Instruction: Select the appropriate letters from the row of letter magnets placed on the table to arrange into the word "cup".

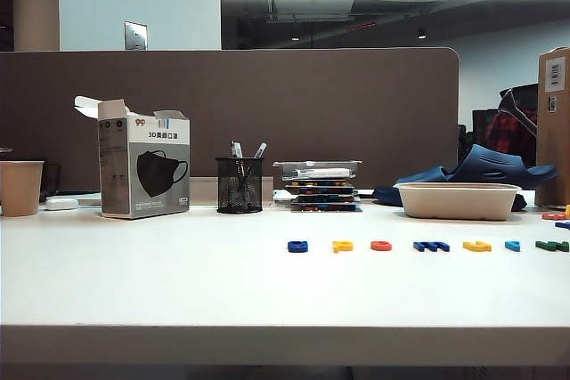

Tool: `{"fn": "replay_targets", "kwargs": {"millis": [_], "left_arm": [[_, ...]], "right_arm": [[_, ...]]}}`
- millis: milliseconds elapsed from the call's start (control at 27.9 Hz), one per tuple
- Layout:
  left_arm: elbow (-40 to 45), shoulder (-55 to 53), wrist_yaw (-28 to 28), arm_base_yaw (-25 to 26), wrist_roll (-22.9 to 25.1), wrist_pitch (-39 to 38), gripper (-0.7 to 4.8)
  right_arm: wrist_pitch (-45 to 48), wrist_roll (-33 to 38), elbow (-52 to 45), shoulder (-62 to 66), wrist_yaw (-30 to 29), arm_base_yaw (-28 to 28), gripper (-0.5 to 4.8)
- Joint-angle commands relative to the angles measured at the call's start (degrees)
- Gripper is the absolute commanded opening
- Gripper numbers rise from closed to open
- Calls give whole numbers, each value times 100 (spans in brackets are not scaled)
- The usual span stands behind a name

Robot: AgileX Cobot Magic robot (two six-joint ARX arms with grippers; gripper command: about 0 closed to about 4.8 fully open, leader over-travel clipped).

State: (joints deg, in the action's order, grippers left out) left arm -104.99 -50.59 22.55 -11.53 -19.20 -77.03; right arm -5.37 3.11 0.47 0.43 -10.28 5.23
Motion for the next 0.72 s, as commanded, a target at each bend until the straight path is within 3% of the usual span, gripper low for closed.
{"fn": "replay_targets", "kwargs": {"millis": [36, 538, 718], "left_arm": [[-245, -227, 188, -339, -258, -52, -5], [-389, -1381, 129, -2459, -695, 280, -5], [-389, -1991, -459, -2970, -1137, 820, -5]], "right_arm": [[94, -15, -44, -57, 11, -7, 13], [94, -15, -44, -57, 13, -4, 13], [94, -15, -44, -57, 13, -2, 13]]}}
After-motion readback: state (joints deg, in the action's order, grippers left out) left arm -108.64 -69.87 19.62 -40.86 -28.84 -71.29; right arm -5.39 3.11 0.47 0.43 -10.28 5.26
